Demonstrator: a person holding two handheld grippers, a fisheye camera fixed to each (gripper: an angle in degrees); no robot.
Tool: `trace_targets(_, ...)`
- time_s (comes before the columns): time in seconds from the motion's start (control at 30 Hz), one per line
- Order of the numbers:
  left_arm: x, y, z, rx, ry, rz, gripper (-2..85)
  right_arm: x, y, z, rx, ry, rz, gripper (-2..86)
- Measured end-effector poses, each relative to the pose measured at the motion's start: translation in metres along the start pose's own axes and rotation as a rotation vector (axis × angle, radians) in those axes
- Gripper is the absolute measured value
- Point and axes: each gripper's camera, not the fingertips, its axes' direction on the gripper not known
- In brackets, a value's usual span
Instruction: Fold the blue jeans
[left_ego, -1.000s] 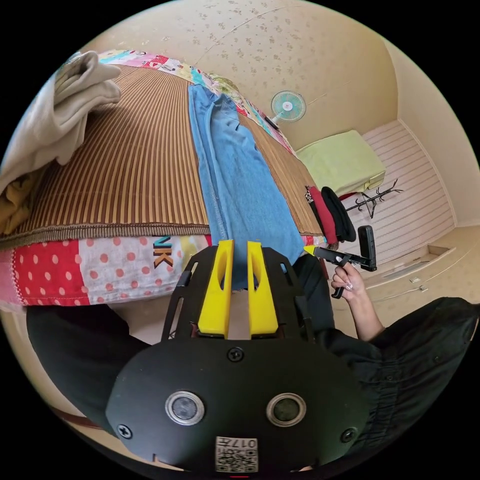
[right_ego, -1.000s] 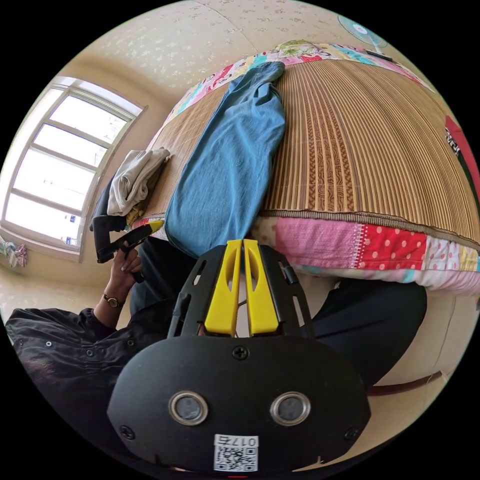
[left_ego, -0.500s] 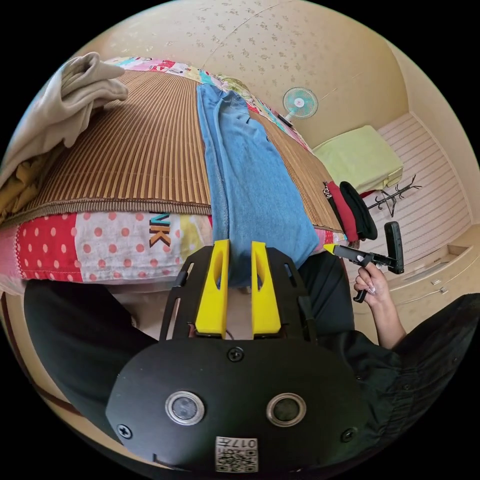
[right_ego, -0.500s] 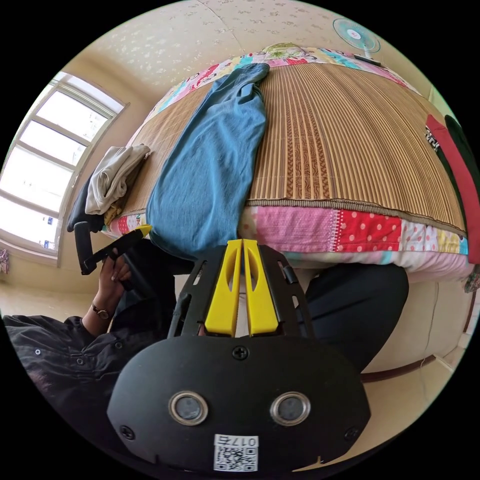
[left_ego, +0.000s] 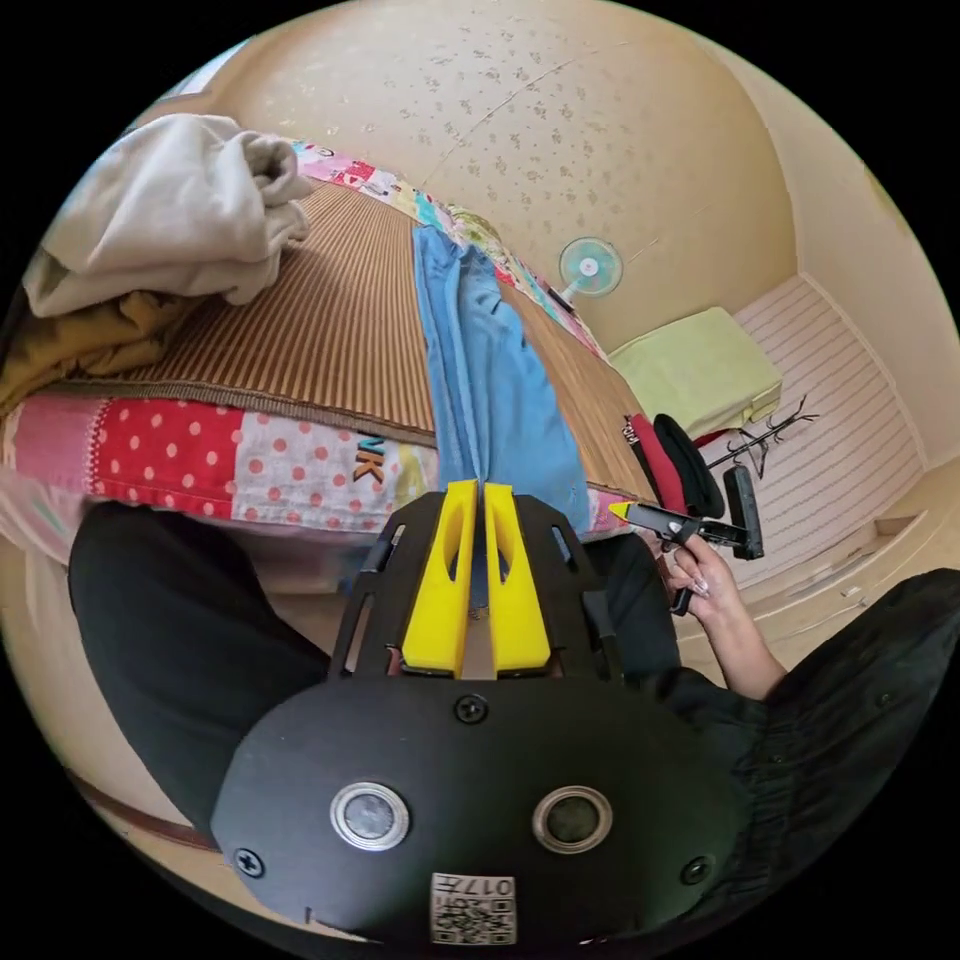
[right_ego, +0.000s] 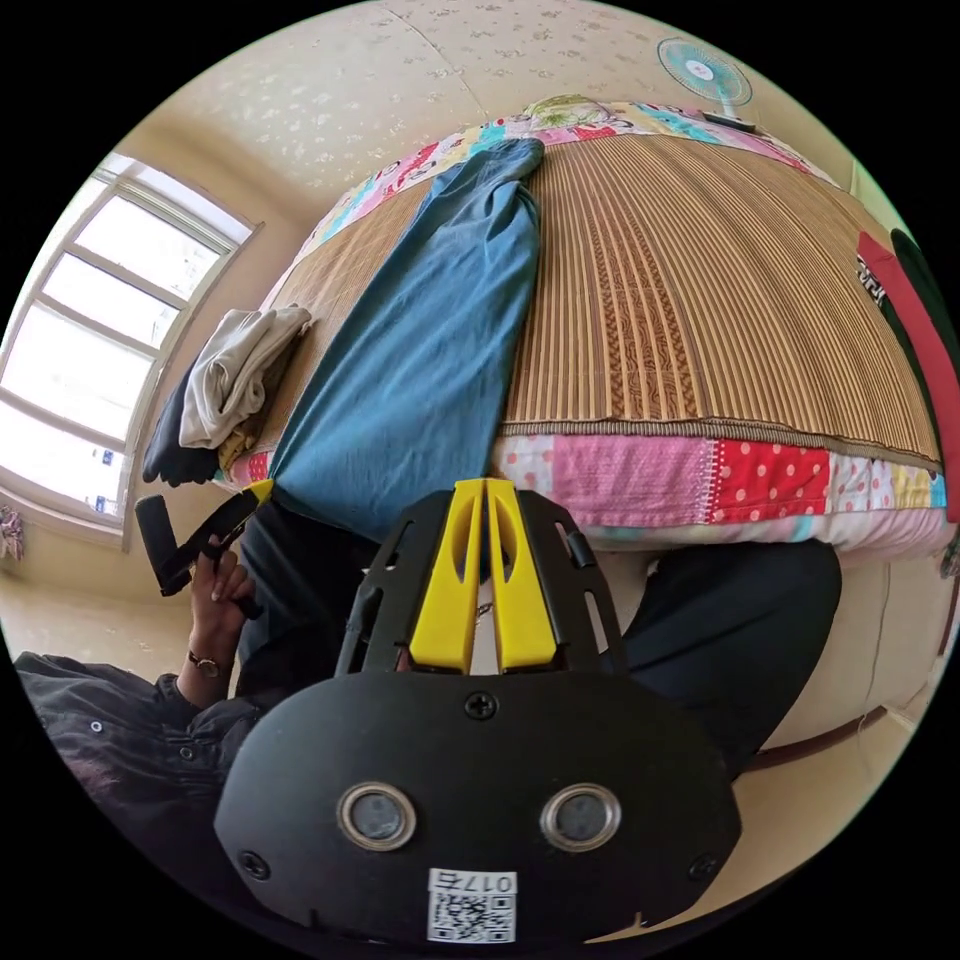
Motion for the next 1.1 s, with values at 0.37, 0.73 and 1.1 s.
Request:
trace_targets(0.37,-0.026,-0.001,0.017,0.028,-0.056,-0.037,2.8,-0.058,-0.122,0.011,0.074,-0.001,-0.221,4.8)
trace_targets(0.73,-0.019,-0.006,0.028,0.023,-0.079,0.061,5.3,-0.109,-0.38,0.12,0.057,0.11,-0.229,9.5)
trace_targets(1.1,-0.039,-0.019,0.034,0.032,-0.028,0.008,4.3,-0.095,-0.538,0.223,0.199,0.422,0.052,4.0)
